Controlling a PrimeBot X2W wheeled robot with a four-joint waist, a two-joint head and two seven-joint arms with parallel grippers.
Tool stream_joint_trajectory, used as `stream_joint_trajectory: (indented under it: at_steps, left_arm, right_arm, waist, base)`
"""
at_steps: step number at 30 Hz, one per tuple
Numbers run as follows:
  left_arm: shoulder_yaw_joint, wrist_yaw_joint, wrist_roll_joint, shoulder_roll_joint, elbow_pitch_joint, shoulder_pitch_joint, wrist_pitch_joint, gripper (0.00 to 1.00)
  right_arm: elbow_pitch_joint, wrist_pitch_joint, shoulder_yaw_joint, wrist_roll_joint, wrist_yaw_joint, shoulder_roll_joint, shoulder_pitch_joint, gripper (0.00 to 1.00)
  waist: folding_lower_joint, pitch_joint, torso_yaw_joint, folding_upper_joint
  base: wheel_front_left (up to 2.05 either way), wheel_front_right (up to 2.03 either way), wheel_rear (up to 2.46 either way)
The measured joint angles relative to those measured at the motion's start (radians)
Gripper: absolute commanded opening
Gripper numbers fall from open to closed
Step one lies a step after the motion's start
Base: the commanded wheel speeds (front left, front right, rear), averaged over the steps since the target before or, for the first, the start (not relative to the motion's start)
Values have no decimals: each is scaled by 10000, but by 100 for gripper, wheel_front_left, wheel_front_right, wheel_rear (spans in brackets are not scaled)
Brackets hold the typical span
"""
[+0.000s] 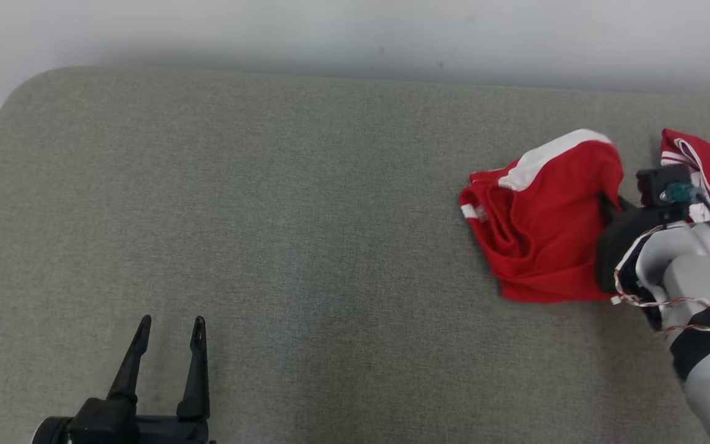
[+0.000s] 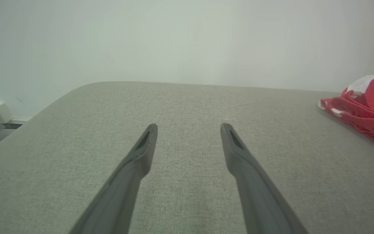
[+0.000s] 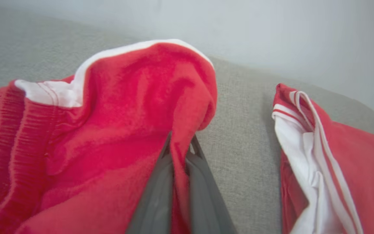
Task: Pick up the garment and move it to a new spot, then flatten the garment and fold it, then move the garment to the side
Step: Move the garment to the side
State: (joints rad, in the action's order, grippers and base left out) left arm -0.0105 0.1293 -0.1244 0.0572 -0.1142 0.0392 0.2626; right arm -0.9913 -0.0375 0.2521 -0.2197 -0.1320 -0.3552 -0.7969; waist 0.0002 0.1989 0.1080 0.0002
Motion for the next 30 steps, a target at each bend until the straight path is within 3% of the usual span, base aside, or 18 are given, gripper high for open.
stream_joint_trajectory:
  at_steps: [15, 21, 30]
  left_arm:
    - [-268, 15, -224, 441, 303, 286, 0, 100]
    - [-326, 15, -307, 698, 604, 513, 0, 100]
    - [-399, 15, -403, 1026, 951, 900, 0, 100]
  right_arm:
    - [3800, -3083, 1513, -700, 0, -3080, -239, 0]
    - [4769, -3900, 1248, -732, 0, -4004, -287, 0]
    - [5043, -4376, 397, -460, 0, -4602, -275, 0]
  waist:
    - [0, 665, -793, 0]
    - [-1, 1062, -1008, -1]
    - [-1, 1755, -1274, 0]
  base:
    - [0, 0, 0]
    - [0, 0, 0]
    - [0, 0, 0]
